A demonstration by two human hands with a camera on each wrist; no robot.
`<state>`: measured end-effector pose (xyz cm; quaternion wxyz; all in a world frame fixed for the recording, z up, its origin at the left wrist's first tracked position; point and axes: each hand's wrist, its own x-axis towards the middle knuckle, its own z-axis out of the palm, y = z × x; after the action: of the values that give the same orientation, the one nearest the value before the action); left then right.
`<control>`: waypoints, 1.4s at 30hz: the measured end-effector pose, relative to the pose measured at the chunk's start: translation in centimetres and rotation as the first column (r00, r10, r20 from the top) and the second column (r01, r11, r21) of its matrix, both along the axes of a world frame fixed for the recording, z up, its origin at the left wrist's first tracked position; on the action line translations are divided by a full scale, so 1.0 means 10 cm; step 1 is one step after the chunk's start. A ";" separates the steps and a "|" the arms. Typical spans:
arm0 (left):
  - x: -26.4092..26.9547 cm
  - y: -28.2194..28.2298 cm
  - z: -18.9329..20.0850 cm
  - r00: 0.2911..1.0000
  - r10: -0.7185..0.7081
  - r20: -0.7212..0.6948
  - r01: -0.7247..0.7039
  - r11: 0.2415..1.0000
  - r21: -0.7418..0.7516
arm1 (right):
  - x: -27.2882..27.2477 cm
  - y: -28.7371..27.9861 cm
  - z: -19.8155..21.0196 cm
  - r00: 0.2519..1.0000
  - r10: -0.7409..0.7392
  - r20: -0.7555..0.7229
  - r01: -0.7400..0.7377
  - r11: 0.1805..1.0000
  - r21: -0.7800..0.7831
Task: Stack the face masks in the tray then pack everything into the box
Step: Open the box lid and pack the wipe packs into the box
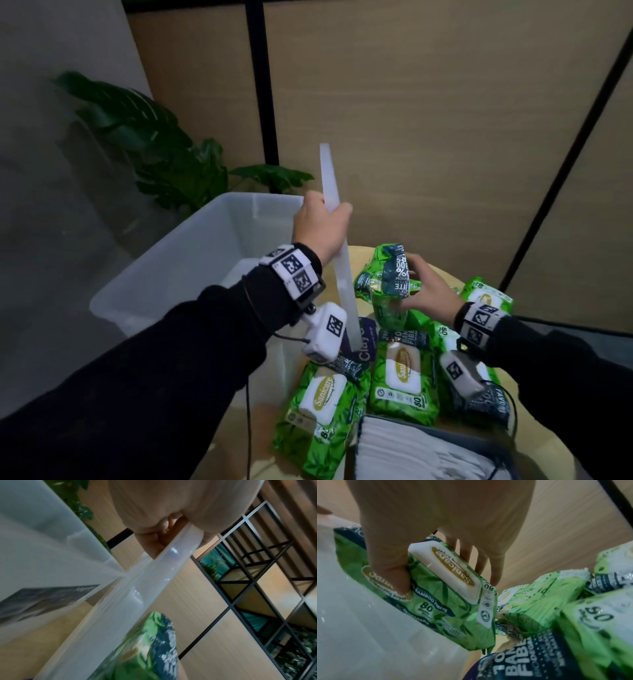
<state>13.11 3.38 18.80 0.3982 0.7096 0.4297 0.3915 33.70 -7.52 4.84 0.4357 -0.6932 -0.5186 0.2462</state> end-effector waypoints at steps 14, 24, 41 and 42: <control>-0.04 -0.09 -0.06 0.993 -0.081 -0.086 0.061 0.975 -0.215 | -0.16 -0.25 -0.09 0.695 -0.213 -0.687 0.318 0.948 0.027; -0.17 -0.31 0.21 0.919 0.007 -0.395 0.222 0.818 0.531 | -0.23 -0.55 0.36 0.496 -0.336 -0.801 0.338 0.924 -0.178; 0.00 -0.88 0.03 0.793 -0.459 0.401 0.553 0.819 -0.156 | -0.73 -1.01 0.95 0.733 0.192 -0.653 -0.007 0.962 0.274; -0.07 -0.88 0.08 0.805 -0.465 0.368 0.535 0.837 -0.112 | -0.77 -1.03 0.98 0.735 0.212 -0.644 -0.029 0.959 0.282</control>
<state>12.38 -5.43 19.56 0.6257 0.6771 0.1933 0.3358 26.04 -17.78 14.60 0.6601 -0.4620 -0.3993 0.4375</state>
